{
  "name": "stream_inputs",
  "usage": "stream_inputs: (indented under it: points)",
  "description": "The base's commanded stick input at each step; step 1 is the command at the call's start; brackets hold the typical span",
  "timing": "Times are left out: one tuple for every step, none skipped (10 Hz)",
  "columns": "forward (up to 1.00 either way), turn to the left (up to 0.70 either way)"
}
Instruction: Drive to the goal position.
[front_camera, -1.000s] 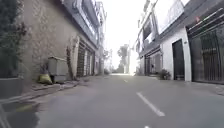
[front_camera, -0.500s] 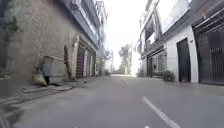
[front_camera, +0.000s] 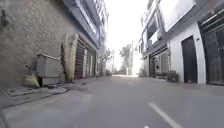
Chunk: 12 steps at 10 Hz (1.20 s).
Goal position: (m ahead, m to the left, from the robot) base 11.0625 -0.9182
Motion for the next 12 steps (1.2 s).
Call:
stream_inputs:
  points:
    - [0.85, -0.34]
    - [0.85, -0.34]
    - [0.85, -0.34]
    - [0.85, -0.34]
    - [0.85, -0.34]
    - [0.85, -0.28]
    - [0.85, -0.19]
    - [0.85, -0.11]
    - [0.85, -0.02]
    - [0.85, 0.0]
    - [0.85, 0.0]
    - [0.85, 0.0]
